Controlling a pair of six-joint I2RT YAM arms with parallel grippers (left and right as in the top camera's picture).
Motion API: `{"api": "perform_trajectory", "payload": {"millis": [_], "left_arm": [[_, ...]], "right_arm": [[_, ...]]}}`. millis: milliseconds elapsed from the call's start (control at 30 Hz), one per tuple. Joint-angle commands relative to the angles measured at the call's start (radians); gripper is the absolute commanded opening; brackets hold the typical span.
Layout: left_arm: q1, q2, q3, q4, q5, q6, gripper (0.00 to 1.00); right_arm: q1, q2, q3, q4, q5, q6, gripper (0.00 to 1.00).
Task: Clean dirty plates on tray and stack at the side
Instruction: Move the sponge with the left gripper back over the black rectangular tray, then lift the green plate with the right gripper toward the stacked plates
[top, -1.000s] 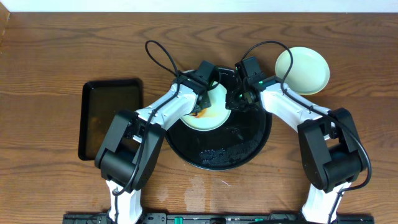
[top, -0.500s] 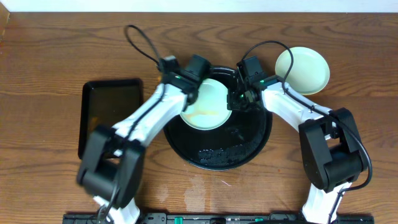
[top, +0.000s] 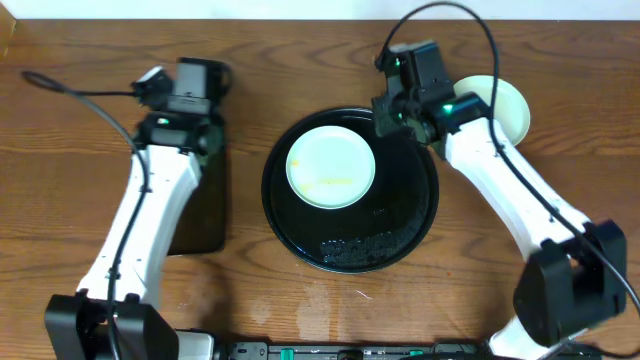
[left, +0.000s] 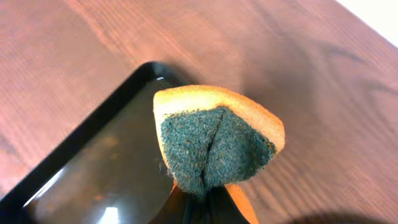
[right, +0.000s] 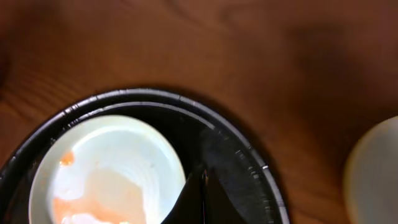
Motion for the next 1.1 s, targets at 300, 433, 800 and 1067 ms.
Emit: {"api": "perform_trajectory", "payload": {"millis": [300,433,800,1067], "left_arm": [[0.166,0.018,-0.028,-0.042,0.112,0.023,0.08],[0.192,0.054,-0.036,-0.076,0.162,0.04,0.08],[0.235,0.179,-0.038,-0.094,0.243,0.085,0.08],[0.24,0.212,-0.038,-0.094,0.242,0.09,0.08]], "right_arm": [[0.023,0.191,0.016,-0.103,-0.121,0.011,0.49],[0.032,0.262,0.016,-0.108,-0.138,0.018,0.48],[0.063,0.325,0.015,-0.126,-0.173,0.018,0.37],[0.065,0.351,0.015,-0.133,-0.173,0.018,0.35]]}}
